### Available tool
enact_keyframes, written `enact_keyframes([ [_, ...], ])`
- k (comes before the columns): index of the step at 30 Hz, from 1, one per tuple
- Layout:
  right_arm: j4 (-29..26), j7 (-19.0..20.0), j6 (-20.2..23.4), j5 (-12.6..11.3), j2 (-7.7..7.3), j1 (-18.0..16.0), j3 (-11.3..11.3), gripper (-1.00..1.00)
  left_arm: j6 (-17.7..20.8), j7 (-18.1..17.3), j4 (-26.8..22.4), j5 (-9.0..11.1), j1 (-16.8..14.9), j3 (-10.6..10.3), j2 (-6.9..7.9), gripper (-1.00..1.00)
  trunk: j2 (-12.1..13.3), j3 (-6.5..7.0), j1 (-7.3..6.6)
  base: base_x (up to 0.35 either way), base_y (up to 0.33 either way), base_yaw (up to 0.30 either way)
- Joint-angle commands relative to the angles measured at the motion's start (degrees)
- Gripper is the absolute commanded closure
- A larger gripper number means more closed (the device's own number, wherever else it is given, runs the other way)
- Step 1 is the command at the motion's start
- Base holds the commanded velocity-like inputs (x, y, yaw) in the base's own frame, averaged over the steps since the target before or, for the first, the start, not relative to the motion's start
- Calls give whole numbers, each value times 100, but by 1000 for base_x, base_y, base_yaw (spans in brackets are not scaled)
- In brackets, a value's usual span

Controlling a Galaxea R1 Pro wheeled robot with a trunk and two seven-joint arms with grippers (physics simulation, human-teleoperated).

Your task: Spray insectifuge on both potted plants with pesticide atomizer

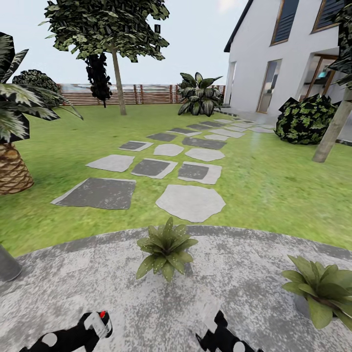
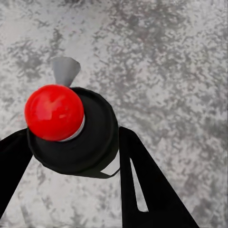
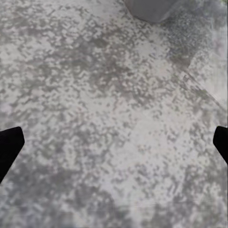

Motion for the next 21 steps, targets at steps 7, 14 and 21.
enact_keyframes([
  [7, 690, -1895, -552, -1355, -81, 77, 59, -100, -572, 1633, 614, 1484, 292, 75, -102, 100, -2, -4, -2, 0, 0, 0],
  [14, 732, -2786, -765, -1513, -158, 354, 58, -100, -593, 1909, 797, 2117, 395, 84, -270, 100, -2, -4, -2, 0, 0, 0],
  [21, 753, -2802, -798, -2546, -26, 371, 45, -100, -620, 2517, 909, 2515, 412, 84, -512, 100, -2, -5, -2, 0, 0, -36],
])
